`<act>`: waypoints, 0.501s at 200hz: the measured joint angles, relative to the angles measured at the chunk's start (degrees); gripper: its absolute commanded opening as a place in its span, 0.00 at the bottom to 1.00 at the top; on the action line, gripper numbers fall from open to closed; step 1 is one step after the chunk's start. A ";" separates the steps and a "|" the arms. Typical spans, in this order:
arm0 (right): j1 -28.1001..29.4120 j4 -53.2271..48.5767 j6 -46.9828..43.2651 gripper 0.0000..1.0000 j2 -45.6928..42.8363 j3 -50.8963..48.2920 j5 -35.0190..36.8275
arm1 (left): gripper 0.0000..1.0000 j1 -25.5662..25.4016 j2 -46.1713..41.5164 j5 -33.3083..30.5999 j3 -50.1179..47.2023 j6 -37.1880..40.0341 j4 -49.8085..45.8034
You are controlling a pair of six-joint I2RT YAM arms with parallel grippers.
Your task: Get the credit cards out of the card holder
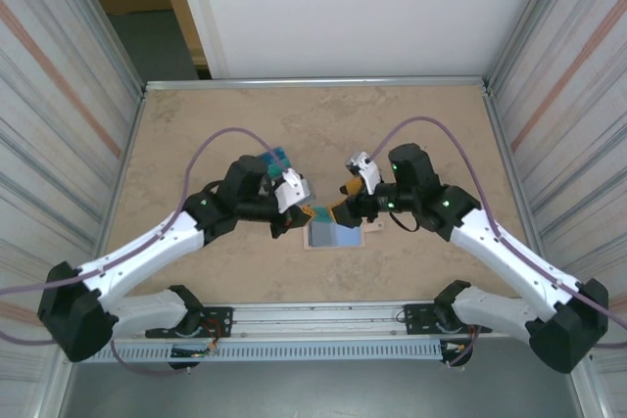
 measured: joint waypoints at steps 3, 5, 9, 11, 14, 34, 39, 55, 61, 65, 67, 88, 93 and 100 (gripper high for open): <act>-0.13 0.59 0.44 0.99 -0.85 -0.59 0.07 | 0.00 0.00 -0.79 -0.50 -0.50 -0.48 0.50; -0.26 0.92 0.61 0.99 -1.33 -0.98 0.15 | 0.00 0.00 -1.20 -0.74 -0.79 -0.79 0.83; -0.35 1.60 1.20 0.99 -2.14 -1.60 0.17 | 0.00 0.00 -2.32 -1.53 -1.57 -1.44 1.90; -0.37 2.08 1.68 0.99 -2.64 -1.95 0.20 | 0.00 0.00 -2.93 -1.88 -1.99 -1.92 2.38; -0.48 2.71 2.10 0.99 -3.26 -2.40 0.37 | 0.00 0.00 -3.58 -2.47 -2.47 -2.40 3.17; -0.79 6.80 5.55 0.99 -7.50 -5.22 1.77 | 0.00 0.00 -7.96 -5.95 -6.01 -6.47 8.28; -0.87 8.11 6.58 0.99 -8.70 -6.05 2.34 | 0.00 0.02 -8.90 -6.62 -6.84 -7.43 9.42; -0.98 12.22 9.38 0.99 -12.55 -9.16 4.31 | 0.00 0.00 -11.43 -8.22 -9.18 -10.43 12.72; -1.03 13.68 10.49 0.99 -13.92 -10.36 5.11 | 0.00 0.02 -12.15 -8.55 -9.75 -11.52 13.60; -1.09 14.73 11.37 0.99 -14.91 -11.26 5.77 | 0.00 0.02 -12.61 -8.72 -10.10 -12.22 14.29; -1.09 15.34 11.74 0.99 -15.32 -11.69 6.05 | 0.00 0.02 -12.74 -8.76 -10.21 -12.46 14.53; -1.49 18.67 16.17 0.98 -18.43 -14.99 9.79 | 0.00 0.02 -14.14 -9.01 -11.06 -15.26 17.33; -1.64 19.37 17.81 0.99 -18.86 -15.61 11.39 | 0.00 0.04 -14.36 -8.92 -11.15 -15.93 18.12; -1.84 19.80 19.54 0.99 -19.21 -16.22 13.16 | 0.00 0.17 -14.56 -8.59 -11.32 -16.83 19.19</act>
